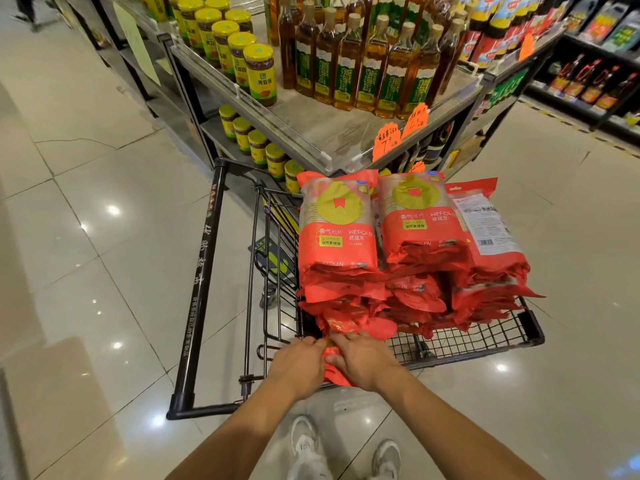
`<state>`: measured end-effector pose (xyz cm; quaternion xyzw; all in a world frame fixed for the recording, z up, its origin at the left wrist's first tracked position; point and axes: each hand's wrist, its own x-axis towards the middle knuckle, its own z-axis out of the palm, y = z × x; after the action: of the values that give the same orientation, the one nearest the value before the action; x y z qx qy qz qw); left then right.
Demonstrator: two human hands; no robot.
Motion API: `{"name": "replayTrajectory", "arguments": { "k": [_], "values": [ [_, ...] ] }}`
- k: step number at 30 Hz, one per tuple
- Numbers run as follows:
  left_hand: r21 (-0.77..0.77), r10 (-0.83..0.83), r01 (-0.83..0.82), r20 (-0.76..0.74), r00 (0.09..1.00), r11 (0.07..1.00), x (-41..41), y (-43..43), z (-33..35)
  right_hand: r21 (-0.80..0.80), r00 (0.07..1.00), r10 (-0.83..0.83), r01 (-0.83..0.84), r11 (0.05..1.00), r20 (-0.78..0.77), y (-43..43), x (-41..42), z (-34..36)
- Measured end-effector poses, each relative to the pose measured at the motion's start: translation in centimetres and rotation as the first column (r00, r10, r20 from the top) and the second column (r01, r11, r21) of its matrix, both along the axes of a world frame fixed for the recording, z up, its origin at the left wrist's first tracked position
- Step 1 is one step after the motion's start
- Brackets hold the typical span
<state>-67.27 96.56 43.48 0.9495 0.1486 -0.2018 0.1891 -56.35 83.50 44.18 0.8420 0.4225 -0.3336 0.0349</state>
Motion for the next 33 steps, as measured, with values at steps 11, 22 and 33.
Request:
{"name": "replayTrajectory", "arguments": {
  "k": [11,22,33],
  "values": [
    [-0.059,-0.024,0.021,-0.048,0.999,0.998,1.5,1.9,-0.4,0.031,0.991,0.096,-0.093,0.995,-0.097,2.5,1.3,-1.6],
    [0.051,-0.081,0.085,-0.085,0.993,0.995,3.3,2.2,1.8,0.124,0.976,0.007,0.020,0.992,-0.217,2.9,2.5,-0.9],
    [-0.057,-0.140,0.132,-0.159,0.977,0.990,2.6,3.1,2.1,-0.219,0.788,-0.502,0.452,0.865,-0.356,-2.6,6.0,-9.0]
  ]
}}
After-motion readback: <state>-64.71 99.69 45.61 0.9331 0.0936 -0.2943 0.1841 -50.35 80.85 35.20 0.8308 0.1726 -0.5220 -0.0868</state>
